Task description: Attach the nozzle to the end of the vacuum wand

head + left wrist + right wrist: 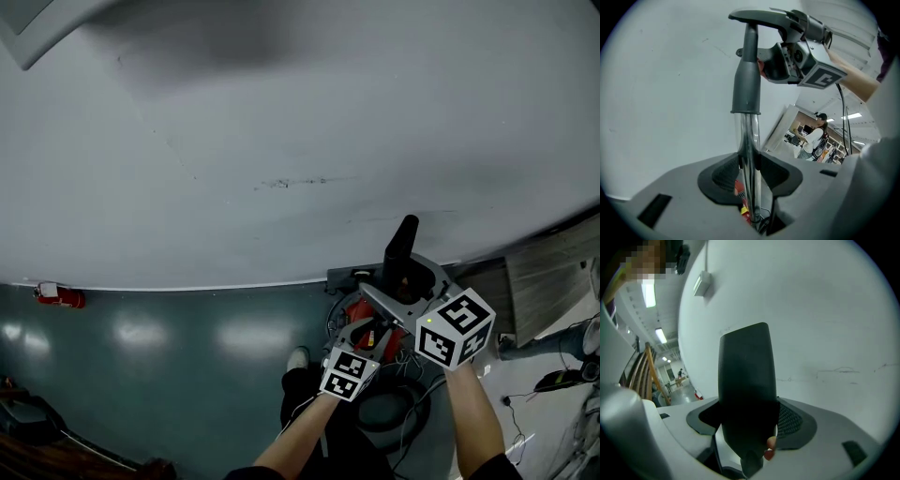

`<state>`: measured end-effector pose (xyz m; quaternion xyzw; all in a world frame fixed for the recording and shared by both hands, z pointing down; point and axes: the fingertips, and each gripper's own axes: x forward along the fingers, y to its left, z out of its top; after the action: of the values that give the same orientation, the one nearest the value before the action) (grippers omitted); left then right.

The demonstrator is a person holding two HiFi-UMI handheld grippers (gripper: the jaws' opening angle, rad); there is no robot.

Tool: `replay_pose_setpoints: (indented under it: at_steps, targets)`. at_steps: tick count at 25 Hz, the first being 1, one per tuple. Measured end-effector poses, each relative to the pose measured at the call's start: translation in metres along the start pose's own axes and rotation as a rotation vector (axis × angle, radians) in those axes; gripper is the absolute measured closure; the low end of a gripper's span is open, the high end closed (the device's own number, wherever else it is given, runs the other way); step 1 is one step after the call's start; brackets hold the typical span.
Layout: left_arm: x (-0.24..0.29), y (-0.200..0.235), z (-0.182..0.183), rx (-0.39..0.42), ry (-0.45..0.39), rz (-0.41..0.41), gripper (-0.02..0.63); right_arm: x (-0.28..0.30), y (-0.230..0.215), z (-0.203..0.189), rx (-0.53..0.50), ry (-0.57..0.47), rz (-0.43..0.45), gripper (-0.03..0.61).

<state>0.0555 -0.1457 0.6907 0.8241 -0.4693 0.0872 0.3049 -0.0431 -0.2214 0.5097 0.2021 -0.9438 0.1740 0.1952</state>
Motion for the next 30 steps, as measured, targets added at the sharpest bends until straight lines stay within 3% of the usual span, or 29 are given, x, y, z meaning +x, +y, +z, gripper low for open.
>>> replay_pose_setpoints:
  at_steps: [3,13,21,26,30]
  targets:
    - [0.002,0.001,0.0,0.0,-0.004,-0.004,0.474,0.0,-0.009,0.002,0.044,-0.021,-0.008,0.247]
    - [-0.002,0.004,-0.004,0.011,0.022,-0.005,0.472,0.0,0.017,-0.002,-0.122,-0.024,-0.023,0.249]
    - [0.001,0.005,-0.004,0.027,0.03,-0.004,0.471,0.015,-0.004,-0.004,0.02,0.054,0.021,0.249]
    - [0.001,0.007,-0.005,0.033,0.035,-0.011,0.469,0.017,0.024,-0.008,-0.16,0.057,0.027,0.249]
    - [0.001,0.006,-0.004,0.036,0.031,-0.016,0.469,0.018,0.005,-0.008,-0.031,0.058,0.031,0.249]
